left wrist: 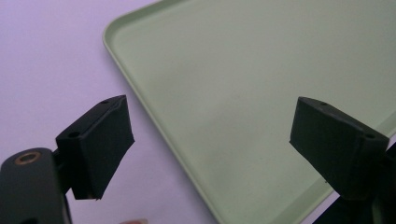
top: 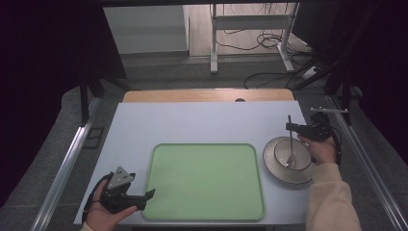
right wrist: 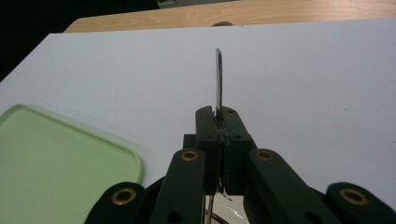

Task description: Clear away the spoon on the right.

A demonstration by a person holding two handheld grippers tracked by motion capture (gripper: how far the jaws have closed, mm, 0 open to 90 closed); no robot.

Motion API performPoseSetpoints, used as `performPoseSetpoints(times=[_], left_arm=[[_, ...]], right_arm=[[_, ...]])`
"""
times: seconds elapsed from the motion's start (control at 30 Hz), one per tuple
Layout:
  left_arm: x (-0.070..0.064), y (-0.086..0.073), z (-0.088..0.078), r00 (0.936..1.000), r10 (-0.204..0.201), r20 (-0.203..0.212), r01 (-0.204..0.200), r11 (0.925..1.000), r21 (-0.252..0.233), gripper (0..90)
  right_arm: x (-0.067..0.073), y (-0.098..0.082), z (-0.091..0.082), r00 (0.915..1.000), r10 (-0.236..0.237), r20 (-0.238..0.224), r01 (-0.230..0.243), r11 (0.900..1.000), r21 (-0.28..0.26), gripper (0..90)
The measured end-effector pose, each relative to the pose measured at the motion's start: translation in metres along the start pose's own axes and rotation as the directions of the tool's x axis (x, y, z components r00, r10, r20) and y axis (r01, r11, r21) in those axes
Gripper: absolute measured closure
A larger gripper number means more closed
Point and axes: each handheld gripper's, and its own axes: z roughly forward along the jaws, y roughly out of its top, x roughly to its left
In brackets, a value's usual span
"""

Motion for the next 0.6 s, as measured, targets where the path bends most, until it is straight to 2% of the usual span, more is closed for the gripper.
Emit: performPoseSetpoints(times=[0.2, 0.4, 0.43, 0.6], left_arm=[[0.001, 0.000, -0.001, 1.0000, -0.002, -0.006, 0.002, 1.0000, -0.003, 12.8], [0.000, 0.000, -0.001, 1.0000, 0.000, -0.008, 0.000, 1.0000, -0.001, 12.9], [0.000, 0.000, -0.001, 1.0000, 0.000, -0.009, 0.000, 1.0000, -0.001, 12.9], [0.001, 0.000, -0.001, 0.9999, 0.000, -0.014, 0.000, 1.0000, -0.001, 12.9]], right_arm=[[0.000, 0.000, -0.007, 0.9997, -0.012, -0.020, 0.011, 1.000, -0.015, 88.3], [0.005, 0.002, -0.020, 0.9988, -0.026, -0.043, 0.024, 0.999, -0.045, 88.4], [0.007, 0.003, -0.025, 0.9975, -0.034, -0.061, 0.030, 0.998, -0.062, 88.4], [0.010, 0.005, -0.033, 0.9962, -0.047, -0.073, 0.040, 0.996, -0.083, 88.4]])
